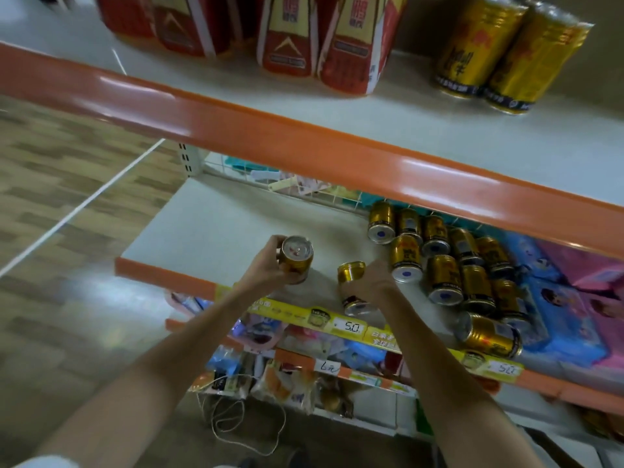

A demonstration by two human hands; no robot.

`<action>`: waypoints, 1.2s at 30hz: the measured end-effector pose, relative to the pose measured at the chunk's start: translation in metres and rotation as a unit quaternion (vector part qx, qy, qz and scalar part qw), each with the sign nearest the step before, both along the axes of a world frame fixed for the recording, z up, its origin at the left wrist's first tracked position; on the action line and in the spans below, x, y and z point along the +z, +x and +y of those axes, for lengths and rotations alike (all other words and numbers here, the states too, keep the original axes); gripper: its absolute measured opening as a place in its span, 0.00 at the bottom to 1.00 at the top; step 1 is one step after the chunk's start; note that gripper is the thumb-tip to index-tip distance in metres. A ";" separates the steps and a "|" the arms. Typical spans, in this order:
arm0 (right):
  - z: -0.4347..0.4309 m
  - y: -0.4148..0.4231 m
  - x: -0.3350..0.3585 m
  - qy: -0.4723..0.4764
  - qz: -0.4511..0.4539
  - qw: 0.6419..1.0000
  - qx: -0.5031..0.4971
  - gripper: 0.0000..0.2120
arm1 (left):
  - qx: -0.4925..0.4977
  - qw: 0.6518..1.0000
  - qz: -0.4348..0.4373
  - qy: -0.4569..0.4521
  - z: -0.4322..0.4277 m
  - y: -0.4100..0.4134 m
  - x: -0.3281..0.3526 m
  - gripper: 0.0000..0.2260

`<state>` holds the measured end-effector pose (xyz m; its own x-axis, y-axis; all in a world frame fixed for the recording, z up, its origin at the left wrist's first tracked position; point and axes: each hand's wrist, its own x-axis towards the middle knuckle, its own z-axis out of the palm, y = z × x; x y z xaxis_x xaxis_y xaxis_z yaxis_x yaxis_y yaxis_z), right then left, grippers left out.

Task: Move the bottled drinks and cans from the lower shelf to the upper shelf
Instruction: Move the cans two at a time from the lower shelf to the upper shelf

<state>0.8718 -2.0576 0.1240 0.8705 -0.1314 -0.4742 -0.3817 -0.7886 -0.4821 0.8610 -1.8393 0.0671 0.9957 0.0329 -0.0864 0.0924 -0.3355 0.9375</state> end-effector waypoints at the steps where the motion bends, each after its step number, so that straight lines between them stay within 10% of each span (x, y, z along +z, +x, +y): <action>1: 0.000 -0.001 -0.001 0.014 -0.007 1.000 -0.005 0.43 | -0.002 1.000 -0.004 0.012 0.001 0.000 0.000 0.33; 15: -0.001 -0.024 -0.016 0.168 -0.307 0.937 -0.018 0.36 | 0.064 0.990 -0.049 0.117 -0.009 -0.014 -0.009 0.30; 36: 0.003 -0.025 -0.068 0.217 -0.304 0.925 -0.066 0.37 | 0.016 1.000 0.022 -0.006 -0.002 -0.018 -0.005 0.33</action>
